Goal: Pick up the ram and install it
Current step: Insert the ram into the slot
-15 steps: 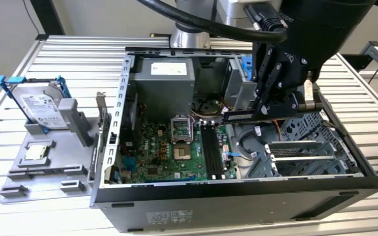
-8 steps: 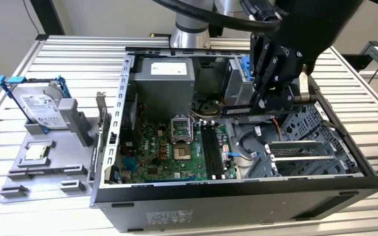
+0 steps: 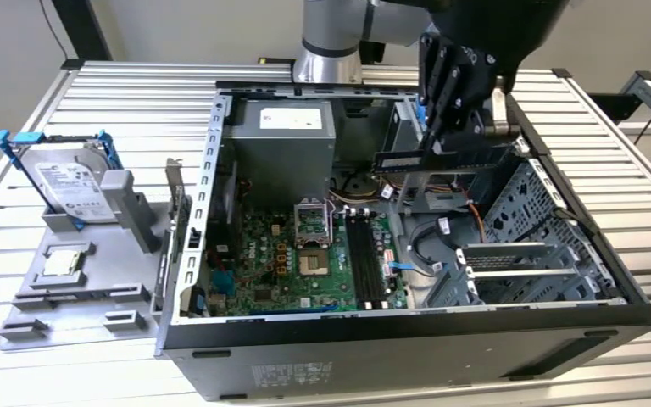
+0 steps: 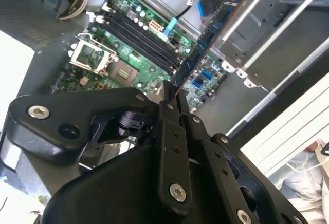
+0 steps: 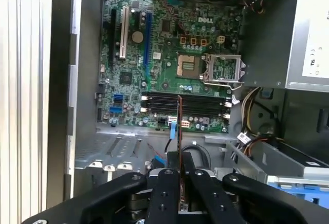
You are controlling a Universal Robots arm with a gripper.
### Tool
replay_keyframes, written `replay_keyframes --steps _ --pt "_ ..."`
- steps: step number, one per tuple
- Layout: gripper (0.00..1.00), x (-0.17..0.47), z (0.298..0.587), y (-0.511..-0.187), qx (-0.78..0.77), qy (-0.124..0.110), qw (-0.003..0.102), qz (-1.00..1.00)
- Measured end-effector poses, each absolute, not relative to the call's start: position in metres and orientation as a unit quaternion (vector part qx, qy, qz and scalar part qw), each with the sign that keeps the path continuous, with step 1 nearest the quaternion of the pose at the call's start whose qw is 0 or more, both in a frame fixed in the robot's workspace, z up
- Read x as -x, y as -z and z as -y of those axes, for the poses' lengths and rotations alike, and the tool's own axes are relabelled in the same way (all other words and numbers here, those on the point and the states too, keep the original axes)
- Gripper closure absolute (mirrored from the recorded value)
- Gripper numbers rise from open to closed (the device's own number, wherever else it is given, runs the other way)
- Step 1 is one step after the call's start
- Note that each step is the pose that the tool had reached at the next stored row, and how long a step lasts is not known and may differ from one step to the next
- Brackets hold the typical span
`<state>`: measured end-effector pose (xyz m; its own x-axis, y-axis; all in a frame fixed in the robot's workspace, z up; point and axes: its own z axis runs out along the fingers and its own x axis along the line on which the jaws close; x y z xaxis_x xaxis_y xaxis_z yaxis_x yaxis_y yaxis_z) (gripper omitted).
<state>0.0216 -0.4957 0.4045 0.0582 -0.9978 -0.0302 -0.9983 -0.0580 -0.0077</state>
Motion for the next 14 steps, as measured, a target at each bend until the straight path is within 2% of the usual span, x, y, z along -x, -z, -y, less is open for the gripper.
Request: replay_keyframes --steps 11,14 --pt "1.00 -0.022 0.451 -0.404 0.727 -0.009 0.014 -0.686" --pt "1.00 -0.022 0.449 -0.404 0.727 -0.009 0.014 -0.686"
